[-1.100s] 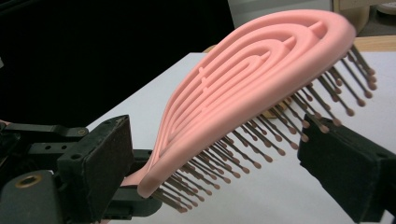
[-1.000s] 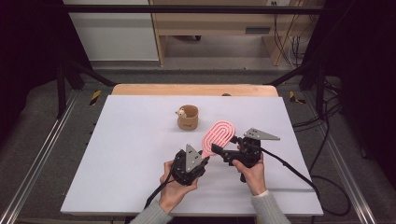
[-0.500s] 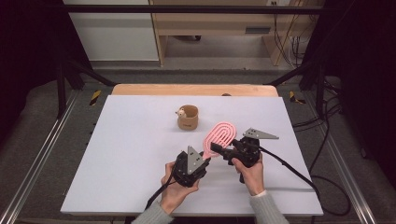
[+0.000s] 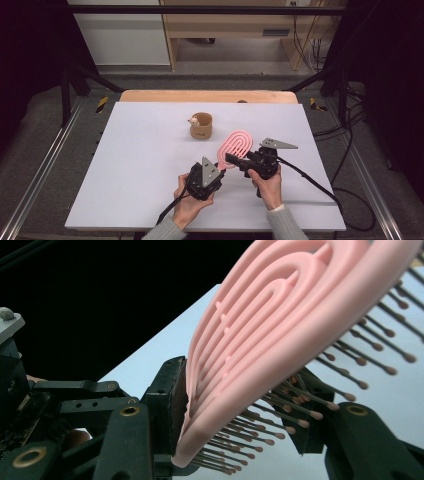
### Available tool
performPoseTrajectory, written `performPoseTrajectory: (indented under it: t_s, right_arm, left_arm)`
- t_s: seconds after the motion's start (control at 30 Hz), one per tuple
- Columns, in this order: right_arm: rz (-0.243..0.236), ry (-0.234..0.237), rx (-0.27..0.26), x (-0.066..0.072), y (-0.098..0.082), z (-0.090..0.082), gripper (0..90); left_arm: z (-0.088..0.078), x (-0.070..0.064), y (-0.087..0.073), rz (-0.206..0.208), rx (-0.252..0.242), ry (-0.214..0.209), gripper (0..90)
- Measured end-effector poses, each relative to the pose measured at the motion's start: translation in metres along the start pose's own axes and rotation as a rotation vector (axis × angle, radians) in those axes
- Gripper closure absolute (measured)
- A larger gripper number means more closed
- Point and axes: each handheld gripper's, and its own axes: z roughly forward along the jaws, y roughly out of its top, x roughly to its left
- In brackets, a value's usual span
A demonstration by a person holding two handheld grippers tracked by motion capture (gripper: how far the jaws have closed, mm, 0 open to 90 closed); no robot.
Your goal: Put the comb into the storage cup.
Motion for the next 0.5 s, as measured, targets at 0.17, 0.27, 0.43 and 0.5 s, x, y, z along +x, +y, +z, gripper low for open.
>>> performPoseTrajectory:
  t_s: [0.17,0.27,0.43,0.5]
  right_arm:
    - [0.006,0.011,0.0,0.0009,0.0002,-0.001,54.3]
    - [0.007,0.016,-0.004,0.0014,0.0003,-0.0016,57.9]
    - [0.008,0.041,-0.001,0.0024,0.0009,-0.0032,60.9]
    - [0.01,0.049,0.001,0.0027,0.0012,-0.0038,61.6]
  left_arm:
    - [0.0015,-0.0007,-0.0004,0.004,0.002,0.001,69.0]
    - [0.0022,-0.0014,-0.0006,0.007,0.005,-0.004,69.1]
    - [0.0031,-0.0023,-0.0009,0.007,0.004,-0.009,69.2]
    - [0.003,-0.0024,-0.0009,0.008,0.003,-0.011,69.2]
